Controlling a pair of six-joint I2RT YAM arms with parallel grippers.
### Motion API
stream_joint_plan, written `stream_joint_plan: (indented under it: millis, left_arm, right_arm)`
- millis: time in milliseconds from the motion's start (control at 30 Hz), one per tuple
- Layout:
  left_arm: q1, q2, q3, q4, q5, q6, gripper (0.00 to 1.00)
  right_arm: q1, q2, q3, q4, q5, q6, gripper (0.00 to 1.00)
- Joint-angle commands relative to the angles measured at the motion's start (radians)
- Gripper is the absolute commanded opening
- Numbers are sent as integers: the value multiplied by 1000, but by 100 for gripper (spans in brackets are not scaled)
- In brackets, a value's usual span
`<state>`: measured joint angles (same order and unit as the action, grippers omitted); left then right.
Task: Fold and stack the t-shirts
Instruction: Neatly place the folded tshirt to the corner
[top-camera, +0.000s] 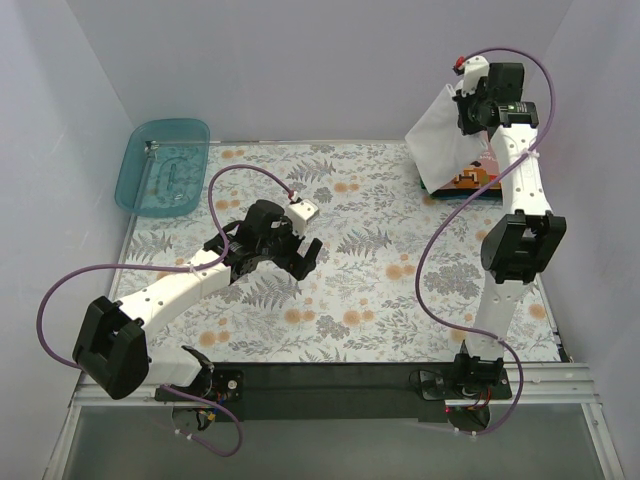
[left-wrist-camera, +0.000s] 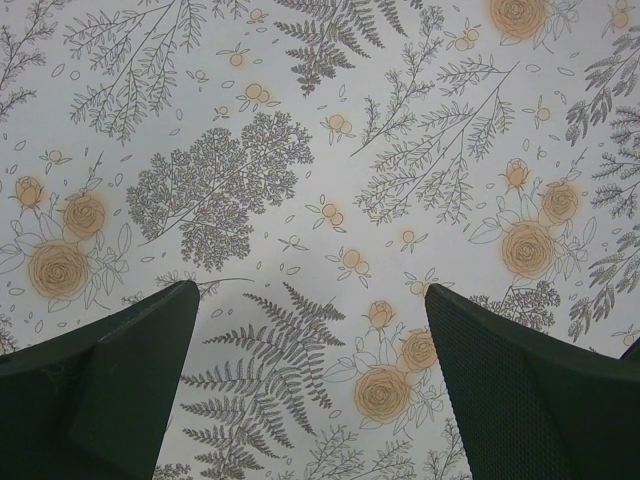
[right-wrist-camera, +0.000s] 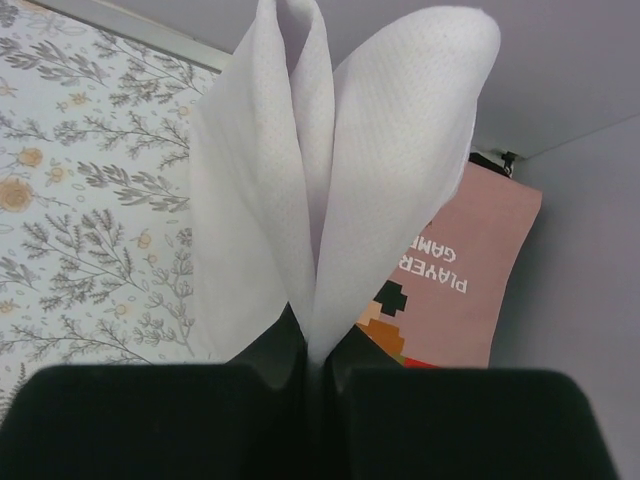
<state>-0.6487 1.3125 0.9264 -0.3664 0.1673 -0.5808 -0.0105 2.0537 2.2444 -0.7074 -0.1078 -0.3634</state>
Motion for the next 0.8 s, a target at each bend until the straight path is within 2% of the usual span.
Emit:
stream_joint_plan:
  millis: [0, 767]
  left_arm:
    - [7, -10, 20, -11, 1, 4, 98]
    - [7, 36, 46, -37, 5, 6, 98]
  right_arm:
    - [-39, 17, 50, 42, 0, -3, 1]
    - [-141, 112, 27, 146, 33, -114, 1]
